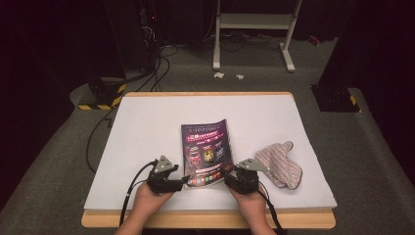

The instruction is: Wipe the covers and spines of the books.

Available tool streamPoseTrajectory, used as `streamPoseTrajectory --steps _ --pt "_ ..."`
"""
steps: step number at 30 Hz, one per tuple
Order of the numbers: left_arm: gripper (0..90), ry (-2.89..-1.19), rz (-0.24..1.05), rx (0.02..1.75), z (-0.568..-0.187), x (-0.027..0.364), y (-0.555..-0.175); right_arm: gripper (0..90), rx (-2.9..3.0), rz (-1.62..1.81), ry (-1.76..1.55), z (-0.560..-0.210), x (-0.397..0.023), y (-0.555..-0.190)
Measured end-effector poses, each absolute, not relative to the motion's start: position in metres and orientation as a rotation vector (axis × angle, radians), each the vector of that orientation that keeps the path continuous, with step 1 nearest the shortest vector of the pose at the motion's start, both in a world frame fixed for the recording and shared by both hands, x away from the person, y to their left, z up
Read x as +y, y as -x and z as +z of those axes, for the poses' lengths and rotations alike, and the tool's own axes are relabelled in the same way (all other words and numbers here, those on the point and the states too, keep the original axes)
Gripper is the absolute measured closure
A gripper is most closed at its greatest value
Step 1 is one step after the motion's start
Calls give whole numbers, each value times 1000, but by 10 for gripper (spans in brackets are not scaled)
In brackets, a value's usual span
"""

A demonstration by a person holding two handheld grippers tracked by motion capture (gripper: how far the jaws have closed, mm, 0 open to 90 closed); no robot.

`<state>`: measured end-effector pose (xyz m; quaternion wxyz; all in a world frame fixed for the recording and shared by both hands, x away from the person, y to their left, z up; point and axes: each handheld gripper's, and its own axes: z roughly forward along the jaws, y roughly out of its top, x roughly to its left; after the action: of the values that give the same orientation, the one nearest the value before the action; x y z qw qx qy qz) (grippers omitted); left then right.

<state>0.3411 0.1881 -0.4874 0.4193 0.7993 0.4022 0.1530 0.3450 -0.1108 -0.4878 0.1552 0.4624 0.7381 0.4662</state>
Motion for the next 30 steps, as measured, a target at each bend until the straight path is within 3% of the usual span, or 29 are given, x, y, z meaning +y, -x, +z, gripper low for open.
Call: streamPoseTrajectory --steps 11,30 --pt "394 -1961 386 1032 -483 206 -340 834 2043 1328 -1320 -477 -115 -369" --pt "399 -1934 405 1042 -482 215 -340 845 1952 1430 -1174 -433 -94 -369"
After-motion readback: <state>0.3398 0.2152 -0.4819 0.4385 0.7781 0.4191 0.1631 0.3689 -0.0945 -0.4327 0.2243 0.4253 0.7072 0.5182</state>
